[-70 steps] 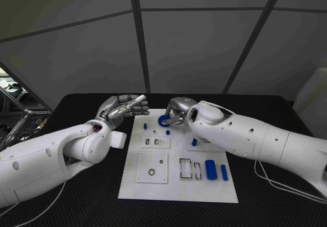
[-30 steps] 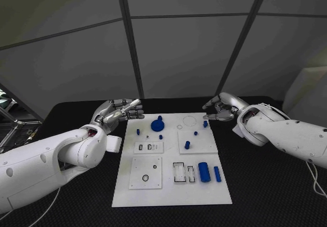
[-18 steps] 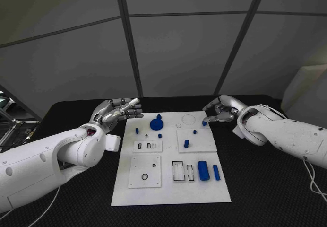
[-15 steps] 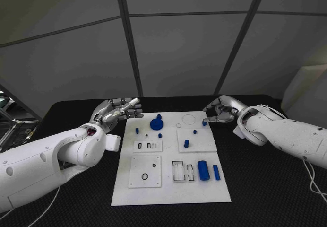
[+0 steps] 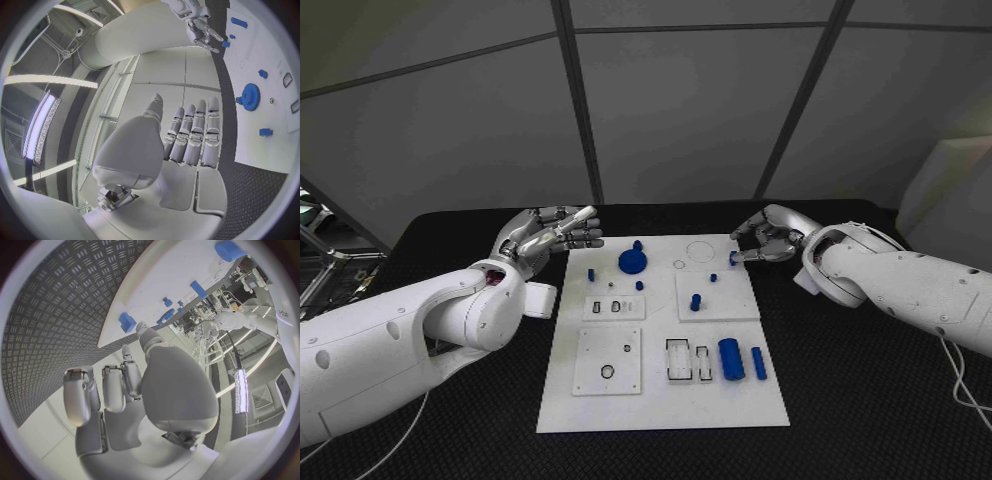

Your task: Assemble the parts on the task board

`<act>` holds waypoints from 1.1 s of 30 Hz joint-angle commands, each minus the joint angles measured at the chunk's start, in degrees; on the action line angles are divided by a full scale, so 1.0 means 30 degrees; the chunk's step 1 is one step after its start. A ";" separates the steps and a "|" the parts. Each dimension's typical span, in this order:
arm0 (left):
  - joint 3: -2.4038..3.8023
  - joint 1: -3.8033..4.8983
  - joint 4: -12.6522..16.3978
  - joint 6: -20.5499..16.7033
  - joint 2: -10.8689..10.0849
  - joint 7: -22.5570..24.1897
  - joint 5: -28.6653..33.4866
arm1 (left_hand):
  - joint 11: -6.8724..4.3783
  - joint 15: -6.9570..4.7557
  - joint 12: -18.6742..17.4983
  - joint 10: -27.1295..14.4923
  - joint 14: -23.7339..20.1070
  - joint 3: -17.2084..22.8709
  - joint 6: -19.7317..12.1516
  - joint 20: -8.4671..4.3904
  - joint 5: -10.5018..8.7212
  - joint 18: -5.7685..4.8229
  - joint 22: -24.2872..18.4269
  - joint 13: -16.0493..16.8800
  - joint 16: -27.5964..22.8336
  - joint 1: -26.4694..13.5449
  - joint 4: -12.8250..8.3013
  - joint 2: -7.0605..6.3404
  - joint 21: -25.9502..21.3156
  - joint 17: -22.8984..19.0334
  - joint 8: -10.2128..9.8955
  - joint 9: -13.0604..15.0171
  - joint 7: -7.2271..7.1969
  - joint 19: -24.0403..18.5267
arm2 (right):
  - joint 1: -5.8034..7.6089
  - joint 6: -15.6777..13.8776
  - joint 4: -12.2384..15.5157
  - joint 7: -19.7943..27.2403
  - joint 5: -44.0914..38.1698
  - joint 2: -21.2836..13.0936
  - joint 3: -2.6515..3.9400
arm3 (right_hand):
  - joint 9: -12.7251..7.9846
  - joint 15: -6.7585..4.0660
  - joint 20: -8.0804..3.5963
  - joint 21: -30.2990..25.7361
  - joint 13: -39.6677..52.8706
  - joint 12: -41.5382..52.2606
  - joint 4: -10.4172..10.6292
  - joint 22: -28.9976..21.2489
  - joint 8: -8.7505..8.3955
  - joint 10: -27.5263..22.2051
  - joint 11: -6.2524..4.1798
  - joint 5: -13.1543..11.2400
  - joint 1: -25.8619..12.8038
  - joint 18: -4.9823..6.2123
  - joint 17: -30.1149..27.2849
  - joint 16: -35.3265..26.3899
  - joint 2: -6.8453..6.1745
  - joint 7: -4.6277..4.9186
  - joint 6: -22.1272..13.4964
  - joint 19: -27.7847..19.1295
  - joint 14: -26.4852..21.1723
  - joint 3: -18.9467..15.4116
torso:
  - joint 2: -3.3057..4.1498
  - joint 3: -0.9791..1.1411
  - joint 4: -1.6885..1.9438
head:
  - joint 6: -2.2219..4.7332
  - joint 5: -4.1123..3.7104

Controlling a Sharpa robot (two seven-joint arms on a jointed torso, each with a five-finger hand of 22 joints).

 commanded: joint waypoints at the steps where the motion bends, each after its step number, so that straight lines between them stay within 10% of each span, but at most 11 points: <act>1: 0.0018 0.0019 -0.0011 0.0219 0.0035 0.0136 -0.0084 | 0.0126 0.0137 -0.0080 0.0000 0.0054 -0.0001 -0.0034 0.0042 0.0005 -0.0112 -0.0027 -0.0032 -0.0059 0.0054 -0.0065 0.0148 -0.0088 0.0019 -0.0097 -0.0017 0.0242 -0.0087 | -0.0007 0.0633 -0.0075 0.0090 -0.0057 0.0058 0.0005 | 0.0023 0.0131 0.0087 -0.0062 0.0750 -0.0038 -0.0103 0.4785 0.0040 0.0011 0.0135 0.0069 0.0102 -0.0228 0.0465 -0.0016 0.0123 0.0021 -0.0017 0.1819 0.1094 0.0020 | -0.0001 0.0002 -0.0017 | -0.0025 0.0004; 33: 0.0018 -0.0004 -0.0133 0.0218 0.0108 0.0103 -0.0084 | 0.0128 0.0140 -0.0107 0.0000 0.0061 -0.0012 -0.0043 0.0045 0.0005 -0.0111 -0.0038 -0.0030 -0.0086 0.0062 -0.0099 0.0167 -0.0093 0.0023 -0.0111 -0.0019 0.0248 -0.0086 | -0.0151 0.1488 -0.0730 -0.0165 -0.0859 0.0476 0.0005 | 0.0138 0.0081 0.0093 0.0061 0.1066 0.0346 -0.0421 0.5032 0.0224 0.0172 0.0043 0.0215 -0.0110 -0.0289 0.0954 0.0231 0.0762 -0.0089 0.0870 0.1975 0.1213 0.0255 | -0.0004 0.0000 -0.0004 | -0.0151 0.0080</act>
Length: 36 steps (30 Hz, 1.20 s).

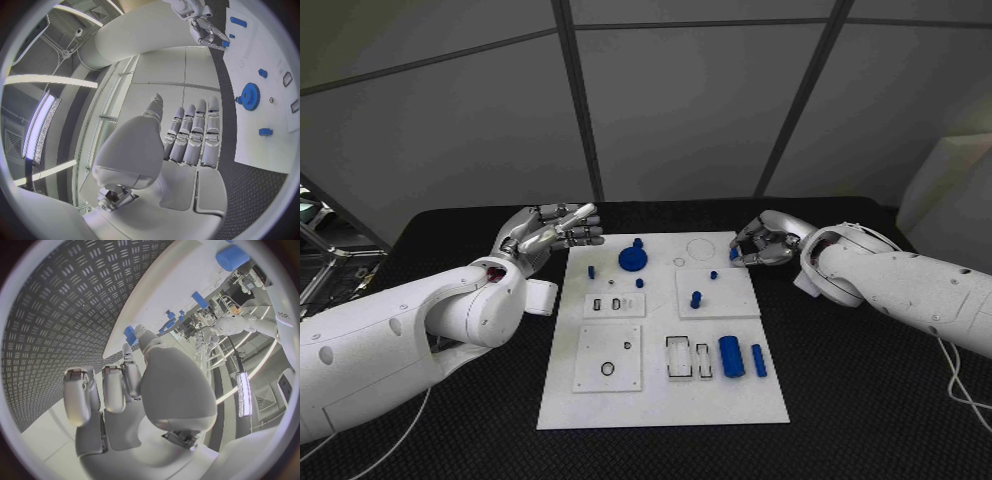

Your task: Assemble the parts on the task board

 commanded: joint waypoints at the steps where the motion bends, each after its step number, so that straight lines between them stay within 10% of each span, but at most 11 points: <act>1: 0.0018 0.0020 0.0011 0.0199 0.0028 0.0103 -0.0084 | 0.0128 0.0073 -0.0107 0.0000 -0.0006 -0.0013 -0.0043 0.0045 0.0005 -0.0113 -0.0021 -0.0030 -0.0086 0.0063 -0.0099 0.0166 -0.0093 0.0023 -0.0111 -0.0023 0.0248 -0.0087 | 0.0031 0.0328 -0.0061 -0.0019 -0.0297 0.0083 0.0007 | 0.0021 0.0080 0.0092 0.0061 0.1066 0.0102 -0.0113 0.5032 0.0102 0.0172 0.0045 0.0074 -0.0009 -0.0288 0.0960 0.0129 0.0208 -0.0004 0.0190 0.1976 0.1213 0.0052 | 0.0009 -0.0010 0.0005 | 0.0002 0.0045; 27: 0.0018 0.0020 -0.0029 0.0145 0.0030 0.0111 -0.0084 | 0.0128 0.0073 -0.0107 0.0000 -0.0006 -0.0013 -0.0043 0.0045 0.0005 -0.0113 -0.0021 -0.0030 -0.0086 0.0063 -0.0099 0.0166 -0.0093 0.0023 -0.0111 -0.0023 0.0248 -0.0087 | 0.0028 -0.0736 -0.0486 0.0083 -0.0382 0.0451 0.0009 | 0.0515 -0.0384 -0.0311 0.0061 0.1495 0.0622 -0.0614 0.5032 0.0697 0.0426 -0.0566 0.0422 -0.0322 -0.0288 0.1828 0.0592 0.1539 -0.0747 0.2744 0.1976 0.1394 0.0897 | -0.0012 0.0029 0.0007 | -0.0161 -0.0002; 36: 0.0017 0.0017 -0.0038 0.0165 -0.0005 0.0101 -0.0084 | 0.0128 0.0073 -0.0107 0.0000 -0.0006 -0.0013 -0.0043 0.0045 0.0005 -0.0113 -0.0021 -0.0030 -0.0086 0.0063 -0.0099 0.0166 -0.0093 0.0023 -0.0111 -0.0023 0.0248 -0.0087 | 0.0029 -0.2196 0.1012 -0.0071 -0.0344 -0.0107 0.0022 | 0.0610 -0.0457 -0.0430 0.0061 0.1528 0.0639 -0.1037 0.5032 0.0464 0.0441 -0.0607 0.1456 -0.0335 -0.0288 0.1870 0.0612 0.1721 -0.0756 0.2795 0.1976 0.1394 0.1218 | -0.0070 0.0009 -0.0036 | -0.0164 0.0090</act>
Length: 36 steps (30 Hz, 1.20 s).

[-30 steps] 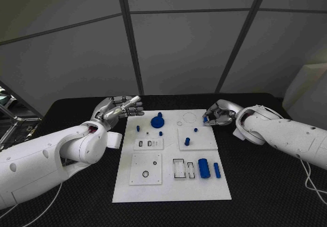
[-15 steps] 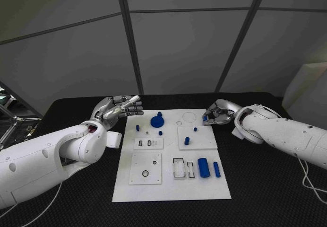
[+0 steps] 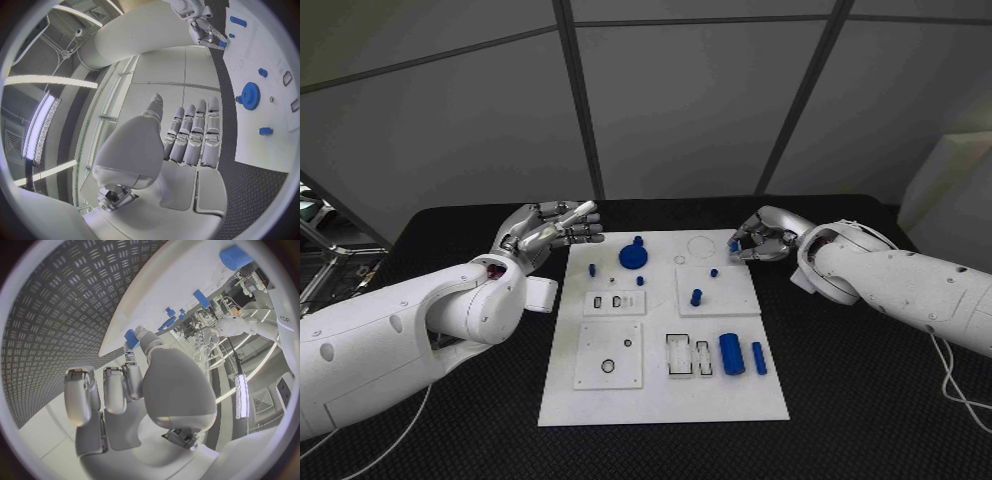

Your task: Assemble the parts on the task board

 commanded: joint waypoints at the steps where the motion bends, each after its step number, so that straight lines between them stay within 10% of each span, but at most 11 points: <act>1: 0.0017 0.0021 0.0000 0.0165 -0.0021 0.0100 -0.0082 | 0.0128 0.0073 -0.0107 0.0000 -0.0006 -0.0013 -0.0043 0.0046 0.0005 -0.0113 -0.0025 -0.0030 -0.0086 0.0063 -0.0100 0.0166 -0.0093 0.0023 -0.0112 -0.0025 0.0248 -0.0087 | 0.0044 -0.1503 0.0965 -0.0243 0.0003 -0.0273 0.0026 | 0.0225 -0.0111 -0.0144 0.0061 0.1527 0.0063 -0.0051 0.5032 -0.0141 0.0338 -0.0086 0.0102 0.0025 -0.0286 0.1866 0.0101 0.0309 -0.0058 0.0195 0.1981 0.1323 0.0078 | -0.0036 -0.0017 -0.0046 | -0.0015 0.0041; 13: 0.0017 0.0029 -0.0033 0.0199 -0.0119 -0.0035 -0.0081 | 0.0131 0.0076 -0.0145 0.0012 0.0008 -0.0038 -0.0046 0.0050 0.0004 -0.0111 -0.0044 -0.0026 -0.0129 0.0065 -0.0151 0.0193 -0.0101 0.0030 -0.0128 -0.0025 0.0254 -0.0085 | 0.0062 -0.3027 0.5455 -0.4503 -0.1468 0.0180 0.0061 | 0.0240 -0.0100 -0.0144 0.0061 0.1437 -0.0057 -0.0204 0.5032 -0.0273 0.0291 -0.0066 0.0178 -0.0009 -0.0286 0.1646 -0.0017 0.0450 -0.0029 0.0130 0.1981 0.1272 0.0230 | -0.0114 -0.0064 -0.0044 | -0.0085 0.0205; 21: 0.0018 0.0041 -0.0145 0.0232 0.0017 -0.0082 -0.0081 | 0.0132 0.0076 -0.0149 0.0014 0.0010 -0.0046 -0.0046 0.0051 0.0001 -0.0111 -0.0047 -0.0025 -0.0135 0.0060 -0.0156 0.0190 -0.0102 0.0031 -0.0130 -0.0025 0.0255 -0.0085 | 0.0035 -0.2641 0.6126 -0.5802 -0.2896 0.2038 0.0012 | 0.0245 -0.0076 -0.0130 0.0061 0.1418 -0.0090 -0.0219 0.5032 -0.0373 0.0269 -0.0024 0.0162 -0.0229 -0.0286 0.1538 -0.0080 0.0412 0.0020 0.0072 0.1981 0.1244 0.0208 | -0.0096 -0.0089 -0.0033 | -0.0178 0.0496; 27: 0.0020 0.0055 -0.0226 0.0253 0.0141 -0.0108 -0.0081 | 0.0132 0.0076 -0.0149 0.0014 0.0010 -0.0046 -0.0046 0.0051 0.0001 -0.0111 -0.0047 -0.0025 -0.0135 0.0060 -0.0156 0.0190 -0.0102 0.0031 -0.0130 -0.0025 0.0255 -0.0085 | -0.0013 -0.2253 0.6278 -0.6787 -0.4267 0.3192 -0.0717 | 0.0248 -0.0070 -0.0125 0.0061 0.1414 -0.0097 -0.0215 0.5032 -0.0397 0.0264 -0.0016 0.0158 -0.0289 -0.0286 0.1515 -0.0094 0.0413 0.0026 0.0061 0.1981 0.1239 0.0205 | -0.0075 -0.0077 -0.0057 | -0.0340 0.0668; 36: 0.0020 0.0061 -0.0338 0.0273 0.0244 -0.0109 -0.0081 | 0.0132 0.0076 -0.0149 0.0014 0.0010 -0.0046 -0.0046 0.0051 0.0001 -0.0111 -0.0047 -0.0025 -0.0135 0.0060 -0.0156 0.0190 -0.0102 0.0031 -0.0130 -0.0025 0.0255 -0.0085 | -0.0296 -0.1715 0.6004 -0.7649 -0.5069 0.4166 -0.0957 | 0.0251 -0.0065 -0.0121 0.0061 0.1393 -0.0125 -0.0223 0.5032 -0.0418 0.0251 -0.0011 0.0154 -0.0338 -0.0286 0.1428 -0.0141 0.0404 0.0027 0.0055 0.1981 0.1219 0.0203 | -0.0061 -0.0065 -0.0056 | -0.0559 0.0927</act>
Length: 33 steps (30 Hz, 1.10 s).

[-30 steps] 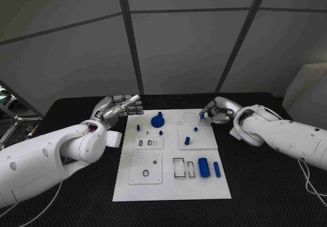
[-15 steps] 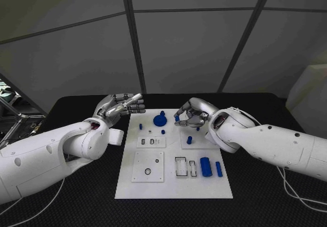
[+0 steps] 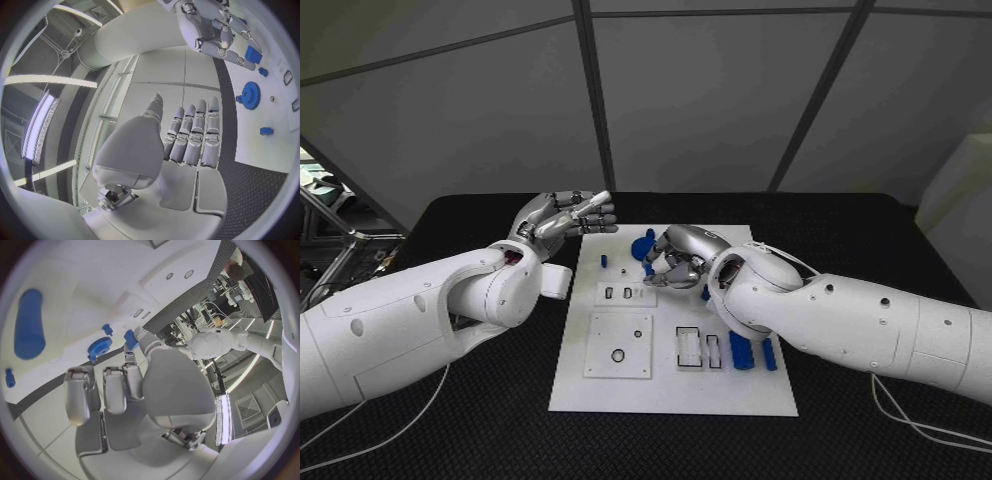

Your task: Assemble the parts on the task board

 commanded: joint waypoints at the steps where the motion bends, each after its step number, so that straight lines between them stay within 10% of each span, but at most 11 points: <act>1: 0.0020 0.0038 -0.0032 0.0237 0.0054 0.0044 -0.0080 | 0.0132 0.0076 -0.0049 0.0014 0.0011 0.0008 -0.0045 0.0050 0.0001 -0.0111 -0.0023 -0.0025 -0.0060 0.0060 -0.0102 0.0190 -0.0102 0.0031 -0.0130 -0.0026 0.0255 -0.0085 | -0.0059 0.0515 -0.0025 -0.0850 -0.1024 0.0260 -0.0043 | 0.0252 -0.0067 -0.0123 0.0061 0.1393 -0.0125 0.0018 0.5032 0.0103 0.0251 -0.0014 0.0050 -0.0148 -0.0288 0.1415 -0.0141 -0.0043 0.0011 0.0073 0.1981 0.1220 0.0067 | 0.0019 0.0027 0.0004 | -0.0095 0.0123; 33: 0.0022 0.0038 -0.0181 0.0276 0.0161 0.0031 -0.0080 | 0.0132 0.0076 -0.0049 0.0014 0.0011 0.0008 -0.0045 0.0050 0.0001 -0.0111 -0.0023 -0.0025 -0.0060 0.0060 -0.0102 0.0190 -0.0102 0.0031 -0.0130 -0.0026 0.0255 -0.0085 | -0.0411 0.1768 -0.0622 -0.0847 -0.1470 0.1239 -0.0473 | 0.0265 -0.0041 -0.0097 0.0061 0.1341 -0.0203 -0.0031 0.5032 -0.0040 0.0203 0.0019 0.0025 -0.0485 -0.0288 0.1310 -0.0208 -0.0208 0.0053 0.0000 0.1981 0.1195 0.0001 | -0.0005 0.0024 -0.0022 | -0.0463 0.0475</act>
